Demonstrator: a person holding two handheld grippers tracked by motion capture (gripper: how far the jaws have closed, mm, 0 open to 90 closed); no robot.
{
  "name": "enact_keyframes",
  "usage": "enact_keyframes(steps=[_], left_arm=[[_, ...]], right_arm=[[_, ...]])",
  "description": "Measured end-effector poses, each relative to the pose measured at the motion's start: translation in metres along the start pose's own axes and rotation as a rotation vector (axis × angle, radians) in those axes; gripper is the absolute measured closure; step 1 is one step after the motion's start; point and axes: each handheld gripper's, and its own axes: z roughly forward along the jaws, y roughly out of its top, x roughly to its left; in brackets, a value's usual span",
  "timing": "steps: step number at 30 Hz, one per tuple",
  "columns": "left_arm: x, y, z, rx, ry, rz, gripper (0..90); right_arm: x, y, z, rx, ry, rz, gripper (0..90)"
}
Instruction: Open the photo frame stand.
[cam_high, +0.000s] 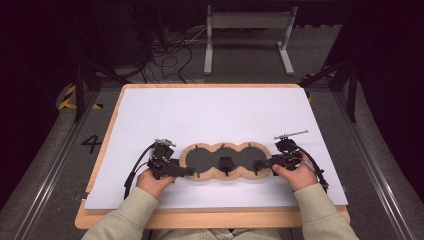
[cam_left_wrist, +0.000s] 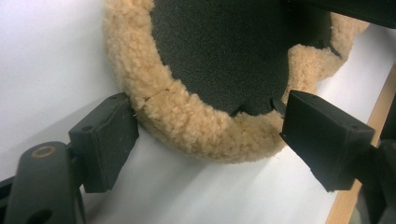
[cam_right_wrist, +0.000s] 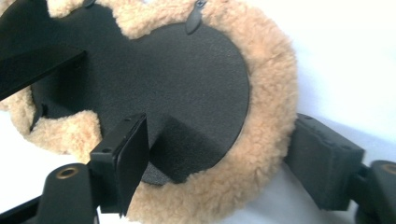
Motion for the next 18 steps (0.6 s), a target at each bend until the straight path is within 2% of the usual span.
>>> enact_keyframes(steps=[3, 5, 7, 10, 13, 14, 18], left_arm=[[0.001, 0.0, -0.001, -0.004, 0.005, -0.003, 24.0], [0.001, 0.0, -0.001, -0.01, 0.018, -0.004, 26.6], [0.0, 0.0, 0.0, -0.013, 0.036, 0.001, 27.3], [-0.001, 0.001, 0.0, -0.02, 0.056, 0.007, 29.0], [-0.004, 0.001, -0.002, -0.051, 0.054, 0.008, 33.1], [-0.004, 0.001, -0.005, -0.064, 0.067, 0.026, 34.3], [-0.007, 0.002, -0.01, -0.102, 0.069, 0.04, 37.5]], right_arm=[[-0.006, 0.001, -0.002, -0.008, 0.017, 0.042, 33.6], [-0.008, 0.0, -0.003, -0.016, 0.026, 0.06, 34.6], [-0.007, 0.0, -0.003, -0.019, 0.016, 0.066, 34.7], [-0.007, -0.001, -0.003, -0.02, 0.01, 0.067, 35.6], [-0.007, -0.001, -0.008, -0.048, -0.005, 0.072, 42.9], [-0.007, -0.001, -0.01, -0.06, -0.014, 0.062, 44.3], [-0.005, -0.001, -0.015, -0.077, -0.035, 0.039, 47.0]])
